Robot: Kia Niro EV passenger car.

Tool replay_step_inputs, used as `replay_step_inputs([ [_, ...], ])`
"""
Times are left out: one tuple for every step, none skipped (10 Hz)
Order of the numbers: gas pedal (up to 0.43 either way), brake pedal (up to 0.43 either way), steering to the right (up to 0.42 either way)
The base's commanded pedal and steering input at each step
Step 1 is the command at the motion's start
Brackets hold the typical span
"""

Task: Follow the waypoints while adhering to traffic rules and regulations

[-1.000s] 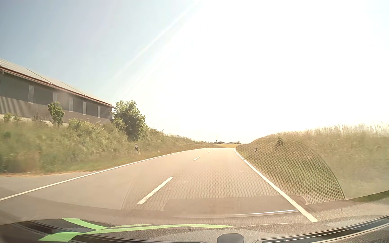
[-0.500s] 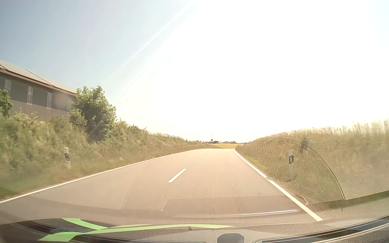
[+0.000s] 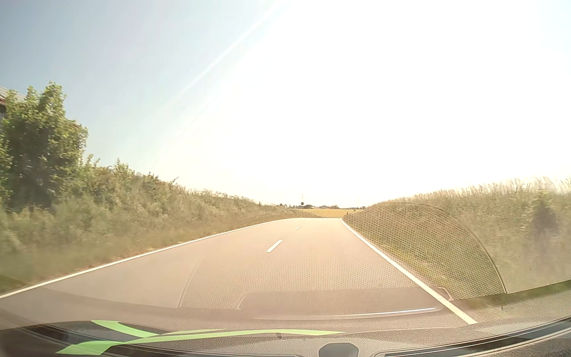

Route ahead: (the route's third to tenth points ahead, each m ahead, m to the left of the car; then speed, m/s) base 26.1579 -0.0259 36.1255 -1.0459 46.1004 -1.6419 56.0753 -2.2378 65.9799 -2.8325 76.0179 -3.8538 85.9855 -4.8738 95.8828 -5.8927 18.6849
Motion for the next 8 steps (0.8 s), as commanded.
replay_step_inputs([
  [0.299,0.000,0.012],
  [0.311,0.000,0.011],
  [0.311,0.000,0.012],
  [0.311,0.000,0.012],
  [0.311,0.000,0.011],
  [0.287,0.000,0.012],
  [0.268,0.000,0.011],
  [0.268,0.000,0.008],
])
